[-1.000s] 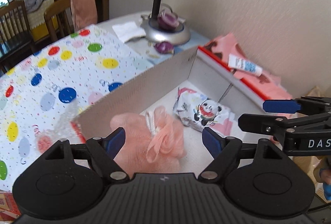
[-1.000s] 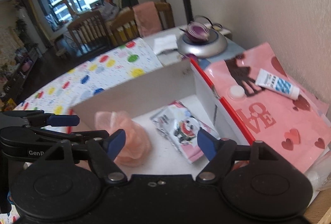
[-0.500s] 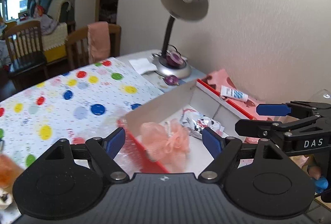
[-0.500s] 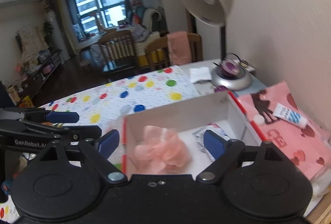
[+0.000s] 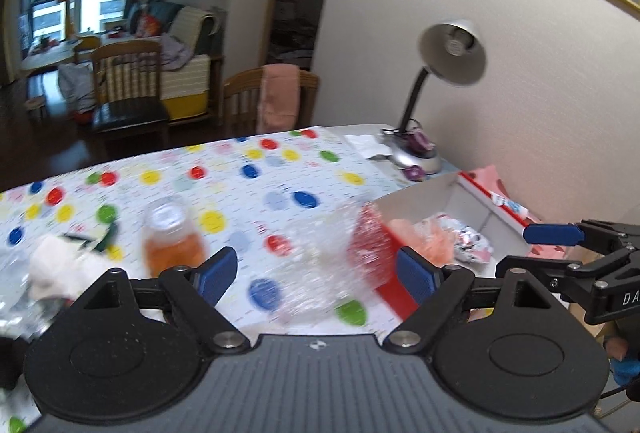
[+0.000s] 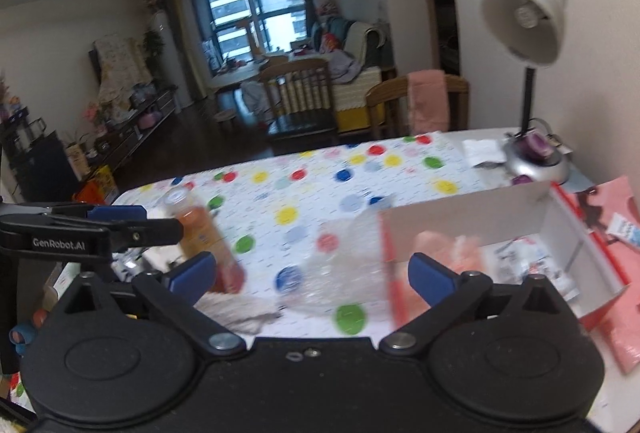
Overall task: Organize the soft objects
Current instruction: 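Grasp the grey fuzzy cloth with the right gripper while the left grasps the black cloth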
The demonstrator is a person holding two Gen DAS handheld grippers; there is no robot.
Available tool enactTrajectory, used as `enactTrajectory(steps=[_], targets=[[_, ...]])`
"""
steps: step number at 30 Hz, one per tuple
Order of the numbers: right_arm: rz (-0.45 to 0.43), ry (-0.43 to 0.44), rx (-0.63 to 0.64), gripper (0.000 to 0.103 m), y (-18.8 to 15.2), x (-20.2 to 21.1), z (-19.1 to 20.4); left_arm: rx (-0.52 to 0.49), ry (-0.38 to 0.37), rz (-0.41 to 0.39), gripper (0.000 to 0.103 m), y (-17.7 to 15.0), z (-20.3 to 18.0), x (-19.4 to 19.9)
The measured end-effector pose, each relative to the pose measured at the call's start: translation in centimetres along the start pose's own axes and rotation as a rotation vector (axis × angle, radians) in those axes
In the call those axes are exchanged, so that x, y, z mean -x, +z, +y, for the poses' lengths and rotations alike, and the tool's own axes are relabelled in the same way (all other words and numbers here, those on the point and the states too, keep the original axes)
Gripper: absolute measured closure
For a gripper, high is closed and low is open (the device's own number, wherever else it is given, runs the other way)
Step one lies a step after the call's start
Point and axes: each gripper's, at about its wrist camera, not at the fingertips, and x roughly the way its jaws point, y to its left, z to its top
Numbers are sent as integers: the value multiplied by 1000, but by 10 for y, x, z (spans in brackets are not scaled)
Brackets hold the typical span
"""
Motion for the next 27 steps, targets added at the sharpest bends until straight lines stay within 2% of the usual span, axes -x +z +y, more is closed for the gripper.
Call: enactTrajectory(steps=[2,6,10,15,18,27], targets=[[14,12,5,0,-4,-7,15,22,17,-7,2,-8,17,12],[40,44,25,0,-13,-21,45,69,43,-22,2,-24,51,30],[77,66,53,0,-22,-40,74,98,132,-40,0,-37,84,44],[131,72,90,0,-37,-68,105,165,168,-36,0,-55,128,56],[154,104,86,0,-44,-84,119,204,196,-24,0,-66,152,57],[230,156,174,3,-60,-134,157,131,318,0,0,-97,192,46]])
